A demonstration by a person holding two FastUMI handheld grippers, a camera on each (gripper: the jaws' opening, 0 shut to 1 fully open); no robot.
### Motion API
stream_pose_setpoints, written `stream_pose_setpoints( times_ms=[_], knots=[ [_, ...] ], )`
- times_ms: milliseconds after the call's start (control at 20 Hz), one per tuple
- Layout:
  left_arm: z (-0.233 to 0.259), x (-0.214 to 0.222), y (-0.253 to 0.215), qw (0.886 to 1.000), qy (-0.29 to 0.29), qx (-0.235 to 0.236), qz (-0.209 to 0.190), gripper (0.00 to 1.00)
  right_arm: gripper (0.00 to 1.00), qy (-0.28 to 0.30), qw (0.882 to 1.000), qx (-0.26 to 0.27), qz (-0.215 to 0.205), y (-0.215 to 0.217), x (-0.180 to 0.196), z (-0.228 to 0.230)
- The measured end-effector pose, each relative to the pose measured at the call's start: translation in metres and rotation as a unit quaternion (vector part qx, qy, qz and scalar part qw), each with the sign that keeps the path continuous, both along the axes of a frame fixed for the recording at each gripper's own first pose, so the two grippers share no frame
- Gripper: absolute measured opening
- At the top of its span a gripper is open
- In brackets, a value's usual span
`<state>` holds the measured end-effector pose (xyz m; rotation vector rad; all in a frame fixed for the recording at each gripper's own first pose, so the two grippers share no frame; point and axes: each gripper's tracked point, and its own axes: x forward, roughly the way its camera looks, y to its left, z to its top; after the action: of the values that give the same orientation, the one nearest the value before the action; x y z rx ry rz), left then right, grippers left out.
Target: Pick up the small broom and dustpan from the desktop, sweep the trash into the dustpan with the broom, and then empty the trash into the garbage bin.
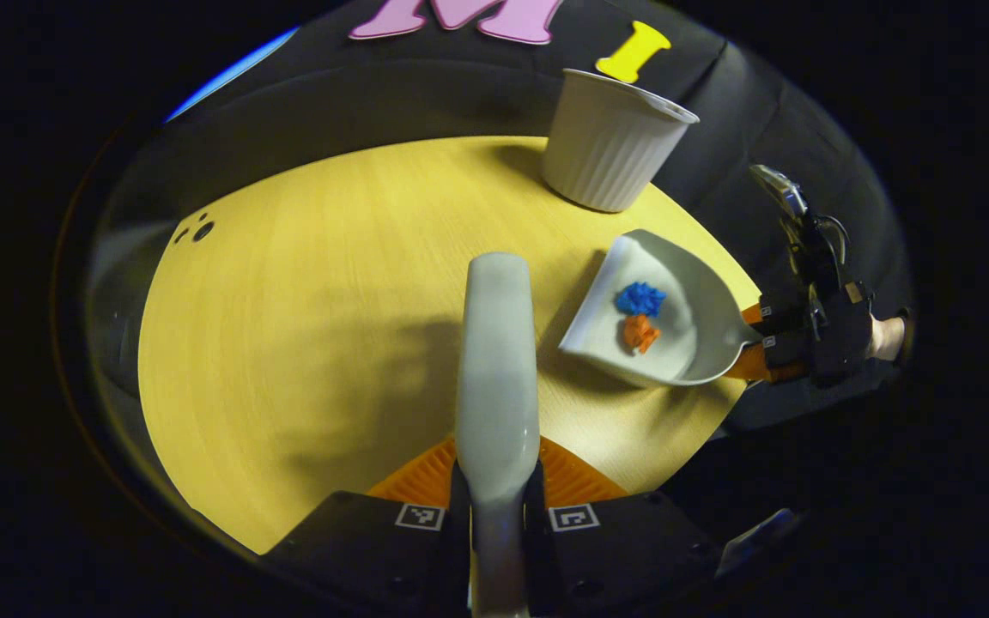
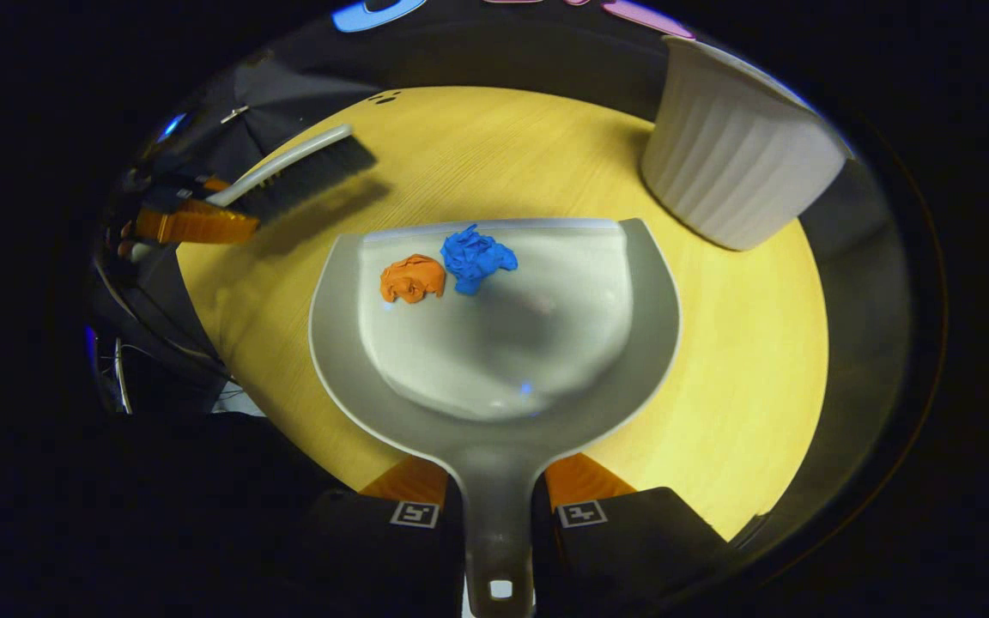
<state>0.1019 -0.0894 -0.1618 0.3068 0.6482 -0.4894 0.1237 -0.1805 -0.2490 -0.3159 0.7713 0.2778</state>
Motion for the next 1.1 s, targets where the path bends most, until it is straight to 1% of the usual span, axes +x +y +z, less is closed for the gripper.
stream_pose_setpoints(
  times_ms=[100,200,300,450,500,550,600,650,800,950,1100],
  knots=[
    [-0.001,0.002,0.018,1.0,-0.003,-0.008,0.015,0.3,0.35,-0.001,1.0,0.017,-0.02,-0.021,-0.012,0.028],
    [-0.003,-0.001,0.015,1.0,-0.006,-0.009,0.025,0.29,0.35,-0.01,0.999,0.026,-0.028,-0.03,-0.027,0.058],
    [-0.002,-0.003,0.011,0.999,-0.005,-0.017,0.027,0.29,0.35,-0.023,0.999,0.02,-0.028,-0.042,-0.032,0.079],
    [0.001,0.0,0.018,0.999,-0.011,-0.014,0.034,0.29,0.35,-0.027,0.999,0.014,-0.014,-0.06,-0.044,0.113],
    [0.003,0.0,0.019,0.999,-0.014,-0.013,0.037,0.3,0.39,-0.03,0.999,0.015,-0.015,-0.067,-0.049,0.126],
    [0.005,0.001,0.02,0.999,-0.018,-0.013,0.041,0.3,0.35,-0.034,0.999,0.018,-0.017,-0.074,-0.055,0.141],
    [0.007,0.001,0.022,0.999,-0.02,-0.013,0.044,0.29,0.39,-0.038,0.999,0.025,-0.019,-0.077,-0.06,0.155],
    [0.007,0.003,0.026,0.999,-0.021,-0.015,0.048,0.29,0.35,-0.04,0.998,0.035,-0.02,-0.077,-0.064,0.17],
    [0.001,0.003,0.042,0.998,-0.015,-0.018,0.061,0.29,0.35,-0.041,0.996,0.076,-0.027,-0.08,-0.073,0.212],
    [-0.01,0.0,0.057,0.997,-0.009,-0.013,0.079,0.29,0.35,-0.058,0.992,0.102,-0.044,-0.087,-0.064,0.246],
    [-0.014,-0.003,0.069,0.994,-0.007,-0.035,0.105,0.28,0.35,-0.088,0.988,0.102,-0.072,-0.11,-0.03,0.277]
  ],
)
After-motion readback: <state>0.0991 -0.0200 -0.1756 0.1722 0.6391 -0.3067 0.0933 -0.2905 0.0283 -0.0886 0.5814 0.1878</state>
